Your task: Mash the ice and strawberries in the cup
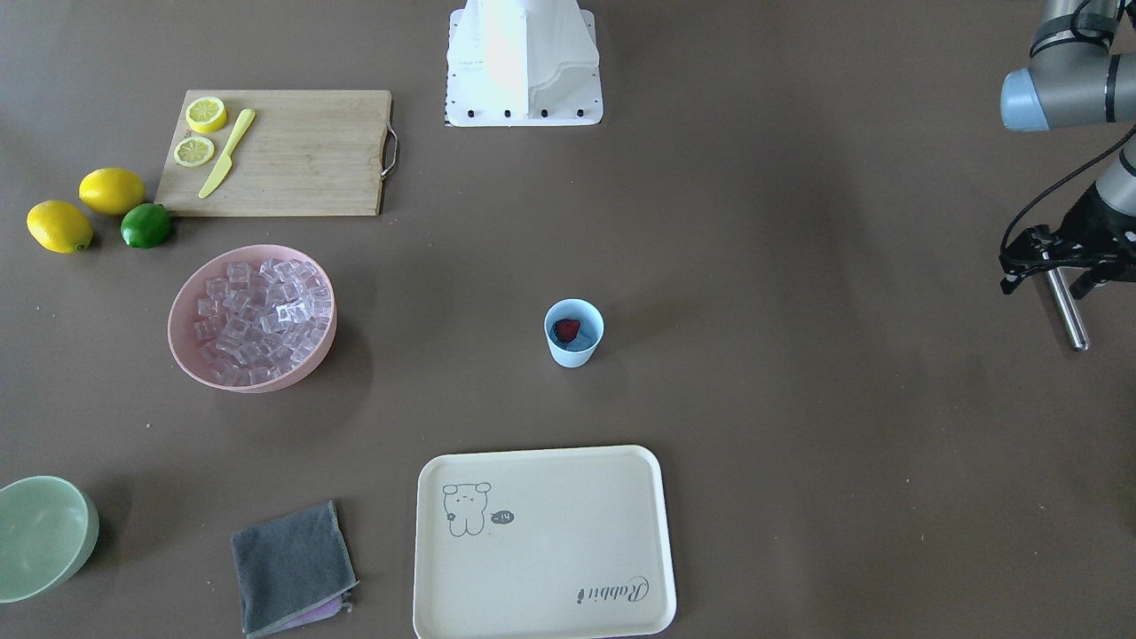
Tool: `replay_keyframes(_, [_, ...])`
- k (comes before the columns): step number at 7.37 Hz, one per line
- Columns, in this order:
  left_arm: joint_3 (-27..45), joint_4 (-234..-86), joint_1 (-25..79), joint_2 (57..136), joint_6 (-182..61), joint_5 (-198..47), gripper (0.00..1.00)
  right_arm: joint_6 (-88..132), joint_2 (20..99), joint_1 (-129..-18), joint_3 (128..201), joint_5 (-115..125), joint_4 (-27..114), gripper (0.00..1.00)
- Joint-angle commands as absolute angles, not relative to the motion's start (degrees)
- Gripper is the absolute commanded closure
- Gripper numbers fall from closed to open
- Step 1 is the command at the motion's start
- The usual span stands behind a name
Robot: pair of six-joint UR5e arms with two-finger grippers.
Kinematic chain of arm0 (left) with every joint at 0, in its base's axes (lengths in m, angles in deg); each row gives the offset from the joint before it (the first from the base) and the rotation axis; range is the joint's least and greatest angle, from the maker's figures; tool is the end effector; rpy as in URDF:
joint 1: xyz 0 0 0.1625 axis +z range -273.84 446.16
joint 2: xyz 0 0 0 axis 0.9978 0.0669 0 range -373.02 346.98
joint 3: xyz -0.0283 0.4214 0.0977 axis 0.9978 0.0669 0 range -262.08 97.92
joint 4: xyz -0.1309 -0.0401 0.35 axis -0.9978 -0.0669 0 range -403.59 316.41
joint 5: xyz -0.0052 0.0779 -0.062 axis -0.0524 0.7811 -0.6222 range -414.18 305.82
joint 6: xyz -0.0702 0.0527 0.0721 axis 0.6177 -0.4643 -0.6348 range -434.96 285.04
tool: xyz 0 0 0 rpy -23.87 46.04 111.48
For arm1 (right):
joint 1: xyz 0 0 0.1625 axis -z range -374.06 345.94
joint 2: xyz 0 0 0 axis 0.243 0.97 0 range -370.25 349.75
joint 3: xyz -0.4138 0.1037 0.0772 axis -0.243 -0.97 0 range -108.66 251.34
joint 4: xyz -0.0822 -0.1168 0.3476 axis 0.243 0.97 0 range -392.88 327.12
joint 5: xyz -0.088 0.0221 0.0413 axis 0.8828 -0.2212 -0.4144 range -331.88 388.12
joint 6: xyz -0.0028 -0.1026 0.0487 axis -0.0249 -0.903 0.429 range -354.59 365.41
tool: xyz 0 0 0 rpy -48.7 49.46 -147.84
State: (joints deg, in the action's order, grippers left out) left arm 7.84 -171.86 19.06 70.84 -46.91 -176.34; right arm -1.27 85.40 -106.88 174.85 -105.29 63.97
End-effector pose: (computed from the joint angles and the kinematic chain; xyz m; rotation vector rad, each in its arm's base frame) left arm 0.1035 -0.4323 0.6601 0.2567 0.7270 0.0715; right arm 0.0750 -0.4032 0.6267 0.0791 -0.7539 -0.0709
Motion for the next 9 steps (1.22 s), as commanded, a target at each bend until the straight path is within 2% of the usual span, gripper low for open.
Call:
replay_keyframes(1, [-0.3,-183.8,17.7,66.8,-48.2,-177.1,0.03,-1.3,85.4,-106.9,175.1,-105.3,63.9,0.0])
replay_keyframes(3, [-4.3,-188.4,17.8,66.5,-45.9,-177.1,0.03,-1.3,85.5,-107.1,175.4,-105.2,63.9,0.0])
replay_keyframes(6, [-4.9,-189.0,18.0,67.5,-42.4,-177.1,0.05,-1.3,85.5,-107.2,175.5,-105.1,63.9,0.0])
replay_keyframes(9, [-9.3,-188.7,18.3,72.9,-43.2,-177.1,0.07,-1.3,85.7,-107.5,175.5,-105.2,64.0,0.01])
